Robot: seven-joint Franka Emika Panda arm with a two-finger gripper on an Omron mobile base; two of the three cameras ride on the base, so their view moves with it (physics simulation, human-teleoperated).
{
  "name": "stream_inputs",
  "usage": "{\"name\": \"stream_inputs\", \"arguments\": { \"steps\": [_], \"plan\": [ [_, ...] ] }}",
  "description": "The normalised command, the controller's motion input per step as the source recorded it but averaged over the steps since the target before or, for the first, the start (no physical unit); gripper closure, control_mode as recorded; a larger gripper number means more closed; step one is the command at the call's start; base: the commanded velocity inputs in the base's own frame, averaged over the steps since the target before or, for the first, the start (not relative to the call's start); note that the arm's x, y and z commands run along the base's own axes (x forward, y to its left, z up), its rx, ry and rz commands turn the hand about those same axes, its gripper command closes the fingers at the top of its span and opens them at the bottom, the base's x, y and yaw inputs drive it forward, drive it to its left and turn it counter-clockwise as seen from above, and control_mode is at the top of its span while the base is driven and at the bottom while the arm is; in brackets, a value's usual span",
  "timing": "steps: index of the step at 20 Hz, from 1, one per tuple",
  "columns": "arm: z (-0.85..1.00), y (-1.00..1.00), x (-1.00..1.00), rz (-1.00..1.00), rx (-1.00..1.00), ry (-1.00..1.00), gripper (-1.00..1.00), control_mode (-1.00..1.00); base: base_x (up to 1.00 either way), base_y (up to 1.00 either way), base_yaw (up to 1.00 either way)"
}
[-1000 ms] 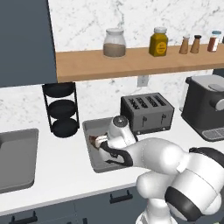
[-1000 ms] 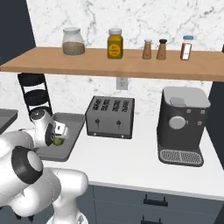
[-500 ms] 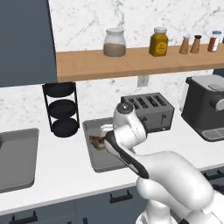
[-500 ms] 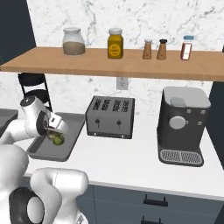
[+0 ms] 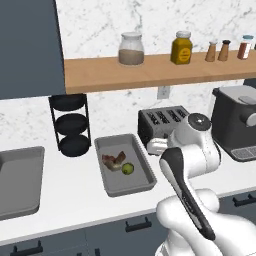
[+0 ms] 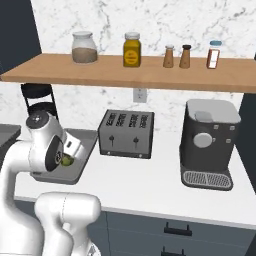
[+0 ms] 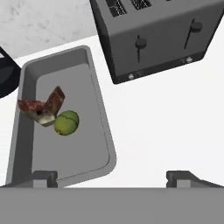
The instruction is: Place one lime and one steak in each tupperware on the nearby counter, to pack two identical lunches.
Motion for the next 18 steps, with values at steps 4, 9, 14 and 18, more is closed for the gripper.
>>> {"name": "stream_inputs", "arguments": {
  "steps": [4, 9, 14, 18],
  "plan": [
    [0.5, -0.46, -0.73, 0.0, 0.06, 0.0, -1.0, -1.0, 0.0, 0.0, 0.0],
    [0.34, -0.07, -0.84, 0.0, -0.01, 0.0, -1.0, -1.0, 0.0, 0.0, 0.0],
    [0.19, 0.07, -0.41, 0.0, -0.11, -0.03, -1.0, 1.0, -0.31, 0.06, 0.0],
    [0.0, 0.0, 0.0, 0.0, 0.0, 0.0, -1.0, 1.0, -0.92, -0.11, 0.0]
  ]
}}
